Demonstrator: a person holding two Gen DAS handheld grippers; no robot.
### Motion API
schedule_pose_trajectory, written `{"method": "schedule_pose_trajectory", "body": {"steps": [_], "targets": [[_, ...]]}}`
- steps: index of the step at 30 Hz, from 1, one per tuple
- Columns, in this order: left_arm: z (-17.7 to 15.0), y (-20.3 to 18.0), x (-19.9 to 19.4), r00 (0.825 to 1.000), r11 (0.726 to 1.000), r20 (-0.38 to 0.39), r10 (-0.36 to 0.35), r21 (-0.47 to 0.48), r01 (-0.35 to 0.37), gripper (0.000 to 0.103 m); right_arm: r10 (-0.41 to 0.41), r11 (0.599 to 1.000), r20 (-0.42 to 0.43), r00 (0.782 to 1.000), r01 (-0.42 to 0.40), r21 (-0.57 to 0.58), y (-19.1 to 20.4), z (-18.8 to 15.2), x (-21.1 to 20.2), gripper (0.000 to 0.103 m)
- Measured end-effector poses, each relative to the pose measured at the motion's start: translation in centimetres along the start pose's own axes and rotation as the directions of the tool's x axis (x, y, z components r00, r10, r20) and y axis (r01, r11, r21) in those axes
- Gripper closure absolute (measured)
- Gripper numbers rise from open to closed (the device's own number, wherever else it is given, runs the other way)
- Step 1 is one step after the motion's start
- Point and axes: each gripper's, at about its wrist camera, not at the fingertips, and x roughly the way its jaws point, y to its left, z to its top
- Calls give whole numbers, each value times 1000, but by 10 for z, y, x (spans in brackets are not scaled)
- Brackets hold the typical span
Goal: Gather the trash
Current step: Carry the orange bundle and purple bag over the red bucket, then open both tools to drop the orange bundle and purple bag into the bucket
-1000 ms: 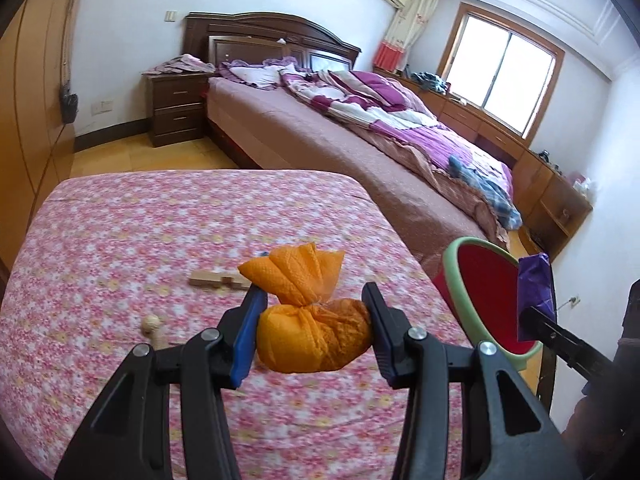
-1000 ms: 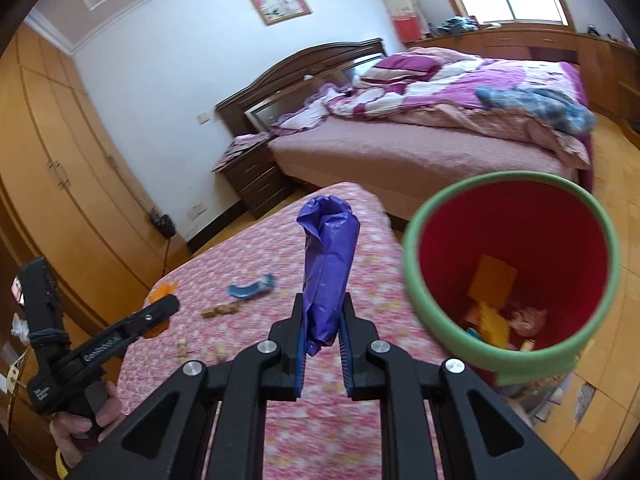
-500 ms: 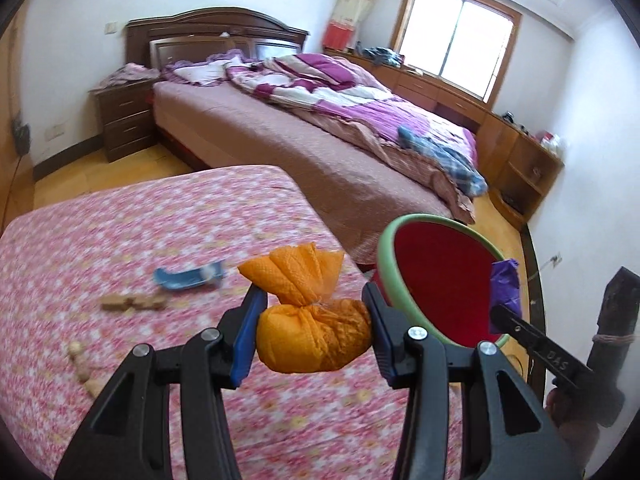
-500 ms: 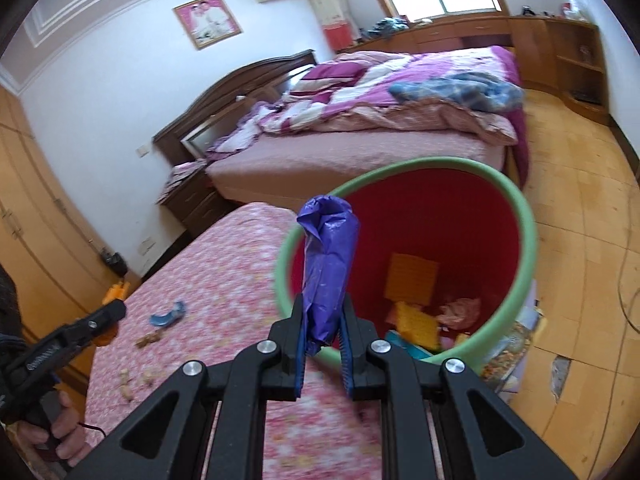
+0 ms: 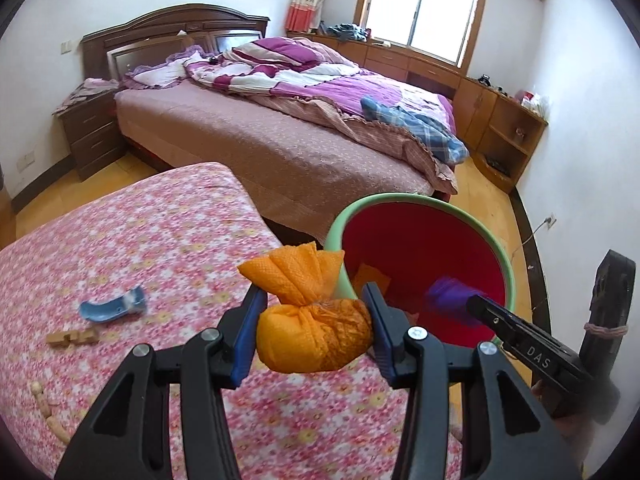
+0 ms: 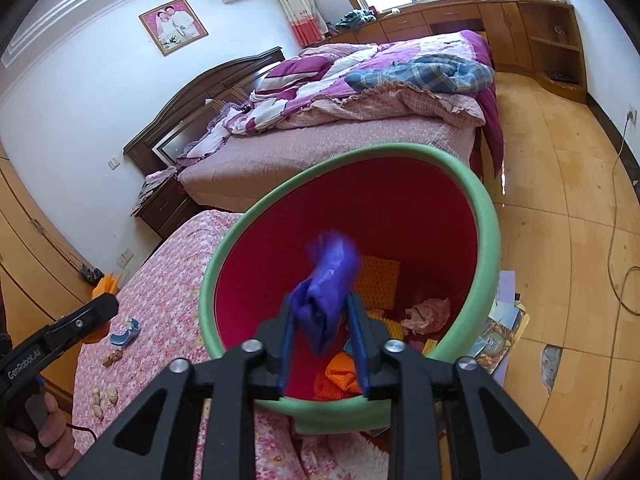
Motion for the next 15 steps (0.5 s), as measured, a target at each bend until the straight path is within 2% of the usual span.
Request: {"method": "schedule_pose_trajectory", "body": {"steps": [15], "targets": [[2, -47, 45, 997, 992, -50, -52, 114, 58, 52, -49, 999, 84, 995, 50, -11, -11, 4, -25, 62]]}}
